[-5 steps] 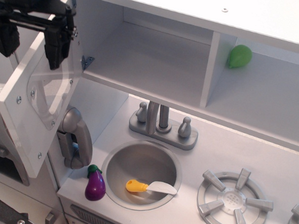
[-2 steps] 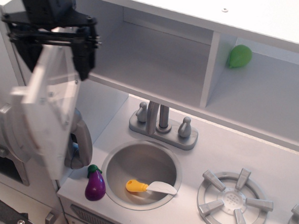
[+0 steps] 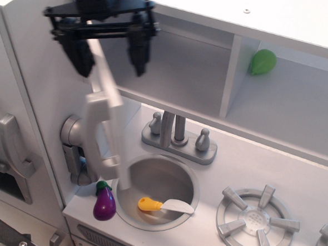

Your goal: Close microwave

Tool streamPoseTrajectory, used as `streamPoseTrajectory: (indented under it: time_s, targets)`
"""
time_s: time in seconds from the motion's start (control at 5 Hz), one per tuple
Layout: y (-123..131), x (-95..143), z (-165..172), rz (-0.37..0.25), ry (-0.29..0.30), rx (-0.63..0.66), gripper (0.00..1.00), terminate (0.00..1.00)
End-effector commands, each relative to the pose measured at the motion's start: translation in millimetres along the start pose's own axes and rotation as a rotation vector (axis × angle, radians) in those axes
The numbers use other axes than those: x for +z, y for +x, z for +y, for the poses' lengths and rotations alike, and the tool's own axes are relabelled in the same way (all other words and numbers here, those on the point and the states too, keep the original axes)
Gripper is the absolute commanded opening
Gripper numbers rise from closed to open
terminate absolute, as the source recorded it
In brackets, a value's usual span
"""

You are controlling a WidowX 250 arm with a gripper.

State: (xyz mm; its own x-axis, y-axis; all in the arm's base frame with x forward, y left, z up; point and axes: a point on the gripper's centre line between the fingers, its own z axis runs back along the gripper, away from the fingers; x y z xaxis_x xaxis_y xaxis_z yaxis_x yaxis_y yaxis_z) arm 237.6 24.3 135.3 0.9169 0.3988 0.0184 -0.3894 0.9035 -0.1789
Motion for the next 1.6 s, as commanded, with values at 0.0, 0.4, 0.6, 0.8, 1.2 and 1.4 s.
streamPoseTrajectory:
  time_s: [0.0, 0.4, 0.6, 0.8, 1.2, 1.4]
  targets:
    - [-5.2, 59.4, -21.5, -0.016, -0.093, -0.030, 1.00, 0.00]
    - [-17.9, 51.8, 40.7, -0.018, 0.022, -0.140, 1.00, 0.00]
    - [-9.9, 43.3, 63.0, -0.038, 0.040, -0.143, 1.00, 0.00]
    - [-5.4, 29.6, 70.4, -0.034, 0.071, -0.150, 1.00, 0.00]
    - [10.2, -2.4, 58.1, -0.073, 0.135, -0.096, 1.00, 0.00]
    - [16.5, -18.4, 50.5, -0.086, 0.152, -0.086, 1.00, 0.00]
